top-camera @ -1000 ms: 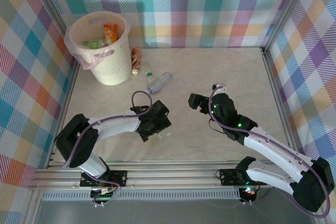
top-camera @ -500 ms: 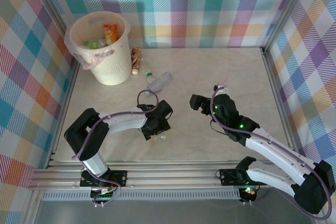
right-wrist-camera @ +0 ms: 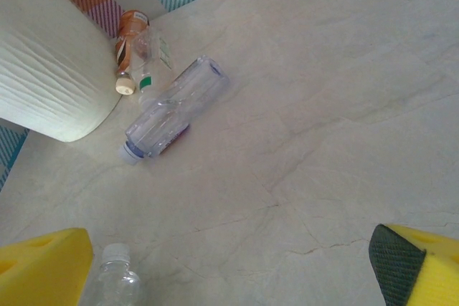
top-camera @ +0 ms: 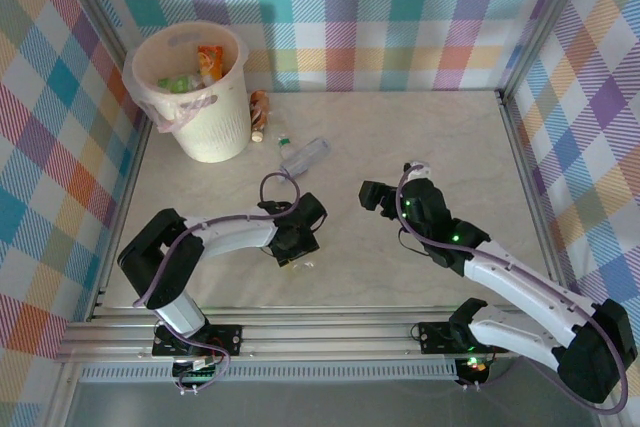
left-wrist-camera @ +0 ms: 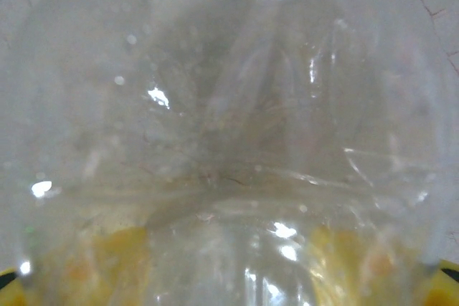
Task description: Put the plastic bottles in the bin
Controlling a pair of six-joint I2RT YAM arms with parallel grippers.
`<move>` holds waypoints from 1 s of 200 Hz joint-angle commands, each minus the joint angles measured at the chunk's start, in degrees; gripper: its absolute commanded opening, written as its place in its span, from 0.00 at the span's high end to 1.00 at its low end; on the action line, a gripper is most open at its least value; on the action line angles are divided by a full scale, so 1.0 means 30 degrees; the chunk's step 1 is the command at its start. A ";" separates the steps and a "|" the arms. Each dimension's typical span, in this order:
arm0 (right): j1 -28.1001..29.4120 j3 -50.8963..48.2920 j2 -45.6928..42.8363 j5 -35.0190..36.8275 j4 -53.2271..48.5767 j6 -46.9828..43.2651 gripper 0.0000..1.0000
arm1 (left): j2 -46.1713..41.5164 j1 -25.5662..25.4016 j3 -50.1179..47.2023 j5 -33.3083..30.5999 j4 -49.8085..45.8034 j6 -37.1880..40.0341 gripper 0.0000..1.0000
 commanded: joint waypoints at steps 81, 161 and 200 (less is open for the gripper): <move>0.0053 0.0083 0.1211 -0.1597 0.2913 -0.0661 0.00 | -0.5699 -0.0152 -0.2275 -0.3292 0.3150 0.1655 0.55; 0.0053 0.1053 0.2646 -0.4090 0.5093 -0.2588 0.00 | -1.1080 0.3354 -0.1074 -0.5135 -0.0404 0.5489 0.55; 0.0038 0.1710 0.3616 -0.3741 0.5804 -0.3325 0.00 | -1.1115 0.6195 0.0841 -0.5674 0.0710 0.7337 0.58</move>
